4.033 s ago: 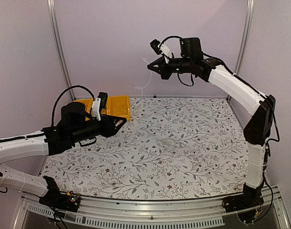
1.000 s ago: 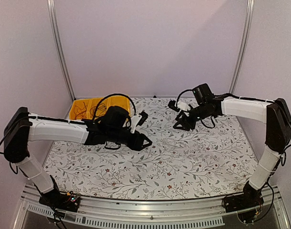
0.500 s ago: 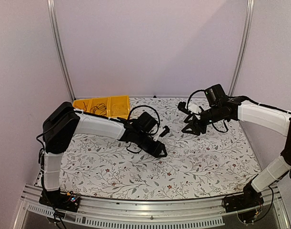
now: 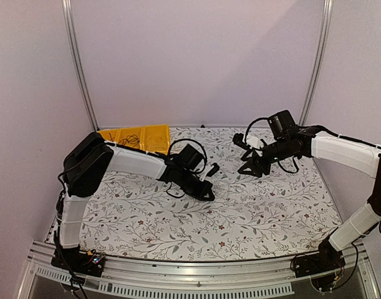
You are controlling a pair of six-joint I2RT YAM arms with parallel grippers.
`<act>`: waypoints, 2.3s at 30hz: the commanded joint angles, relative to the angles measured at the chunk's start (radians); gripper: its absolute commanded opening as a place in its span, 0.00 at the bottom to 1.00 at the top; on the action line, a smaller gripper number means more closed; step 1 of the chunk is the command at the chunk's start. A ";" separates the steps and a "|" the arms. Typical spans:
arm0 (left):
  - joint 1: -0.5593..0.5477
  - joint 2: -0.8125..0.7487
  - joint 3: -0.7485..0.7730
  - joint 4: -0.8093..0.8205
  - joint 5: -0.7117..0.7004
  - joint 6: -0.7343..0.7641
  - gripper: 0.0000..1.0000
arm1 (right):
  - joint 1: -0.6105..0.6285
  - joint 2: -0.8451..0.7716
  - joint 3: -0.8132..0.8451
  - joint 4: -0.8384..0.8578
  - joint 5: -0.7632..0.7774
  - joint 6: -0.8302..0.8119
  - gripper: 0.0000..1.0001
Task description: Untangle the cables
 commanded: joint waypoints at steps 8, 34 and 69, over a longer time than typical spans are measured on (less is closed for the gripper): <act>0.017 -0.085 -0.058 0.042 0.029 -0.025 0.00 | -0.006 0.038 0.051 0.010 -0.023 0.007 0.58; 0.018 -0.145 0.014 0.088 0.054 -0.035 0.00 | -0.010 -0.023 0.070 0.025 -0.068 0.003 0.61; -0.028 -0.499 0.353 0.114 -0.262 0.235 0.00 | 0.093 0.255 0.128 0.304 -0.459 0.242 0.23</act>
